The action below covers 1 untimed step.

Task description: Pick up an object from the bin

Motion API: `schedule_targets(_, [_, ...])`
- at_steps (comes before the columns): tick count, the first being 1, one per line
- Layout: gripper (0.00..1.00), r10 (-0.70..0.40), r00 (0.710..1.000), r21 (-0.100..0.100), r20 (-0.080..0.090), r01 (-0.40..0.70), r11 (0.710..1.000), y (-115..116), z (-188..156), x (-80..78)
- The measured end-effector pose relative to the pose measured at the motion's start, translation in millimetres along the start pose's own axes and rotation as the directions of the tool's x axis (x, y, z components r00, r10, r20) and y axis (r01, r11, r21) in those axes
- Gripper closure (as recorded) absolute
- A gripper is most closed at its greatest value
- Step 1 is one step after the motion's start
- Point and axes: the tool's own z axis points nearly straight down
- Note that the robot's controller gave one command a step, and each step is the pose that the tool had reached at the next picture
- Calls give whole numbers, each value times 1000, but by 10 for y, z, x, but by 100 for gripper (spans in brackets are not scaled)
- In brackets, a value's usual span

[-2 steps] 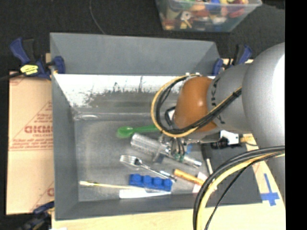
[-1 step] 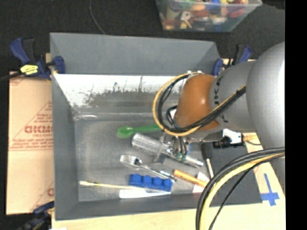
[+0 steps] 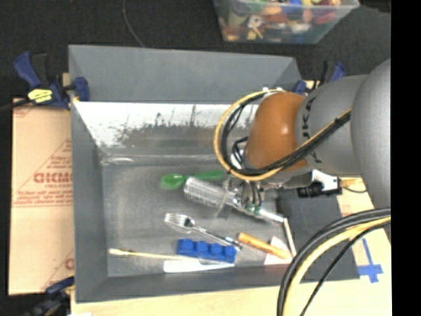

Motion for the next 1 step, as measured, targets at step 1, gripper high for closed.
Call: schedule_targets(1, [100,-2,1000,-2,5,2,1000,1,-191,-15])
